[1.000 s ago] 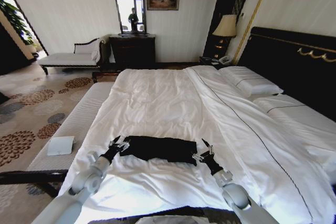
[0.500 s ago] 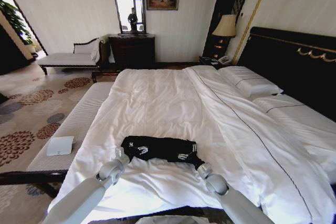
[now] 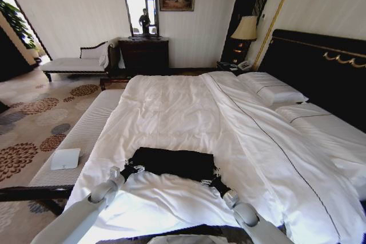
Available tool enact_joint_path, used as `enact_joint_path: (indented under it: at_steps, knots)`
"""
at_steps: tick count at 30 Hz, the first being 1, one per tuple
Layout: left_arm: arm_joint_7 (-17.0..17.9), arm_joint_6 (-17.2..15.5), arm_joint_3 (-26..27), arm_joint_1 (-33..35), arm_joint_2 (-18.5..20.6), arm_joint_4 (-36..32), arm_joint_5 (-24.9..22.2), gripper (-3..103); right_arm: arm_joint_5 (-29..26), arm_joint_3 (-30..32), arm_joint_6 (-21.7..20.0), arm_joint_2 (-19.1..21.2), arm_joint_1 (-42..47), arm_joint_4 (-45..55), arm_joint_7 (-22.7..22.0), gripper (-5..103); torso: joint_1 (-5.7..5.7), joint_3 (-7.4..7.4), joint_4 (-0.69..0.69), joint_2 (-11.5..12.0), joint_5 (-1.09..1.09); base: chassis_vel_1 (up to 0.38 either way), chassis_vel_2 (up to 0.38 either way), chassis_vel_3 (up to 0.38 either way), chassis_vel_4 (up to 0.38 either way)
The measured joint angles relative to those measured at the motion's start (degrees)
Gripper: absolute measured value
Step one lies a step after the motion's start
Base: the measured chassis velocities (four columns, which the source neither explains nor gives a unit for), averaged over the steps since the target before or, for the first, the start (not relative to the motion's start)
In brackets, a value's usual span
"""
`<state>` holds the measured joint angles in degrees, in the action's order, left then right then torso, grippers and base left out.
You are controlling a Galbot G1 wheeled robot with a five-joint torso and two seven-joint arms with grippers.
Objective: Fold the clothes on the bed.
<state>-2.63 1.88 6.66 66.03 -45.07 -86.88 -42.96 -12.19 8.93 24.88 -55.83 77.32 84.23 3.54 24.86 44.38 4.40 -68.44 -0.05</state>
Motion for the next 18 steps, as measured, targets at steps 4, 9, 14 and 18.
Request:
enact_joint_path:
  at_steps: [4,9,14,18]
  knots:
    - [0.9,0.2,6.3,3.4,-0.1,-4.6,-2.3,100,-9.8,2.9,-4.1,0.7,3.4,6.8,-2.0,100,0.0,0.0,0.01,0.0,0.02,0.0,0.0,0.0,0.0]
    - [1.7,1.7,13.3,9.7,-2.3,-10.9,-0.6,100,-23.8,5.9,-12.0,1.8,6.7,15.7,-2.6,100,0.0,0.0,0.0,0.0,0.01,0.0,0.0,0.0,0.0]
    - [2.4,2.4,19.5,17.3,-6.8,-18.1,2.0,100,-45.6,10.0,-26.2,2.6,7.0,21.9,-2.3,100,0.0,0.0,0.0,0.0,-0.01,0.0,0.0,0.0,0.0]
    - [2.2,2.9,22.9,22.5,-9.2,-22.7,3.5,100,-54.9,12.0,-32.4,2.7,5.2,21.5,-1.0,100,0.0,0.0,0.01,0.0,0.02,0.0,0.0,0.0,0.0]
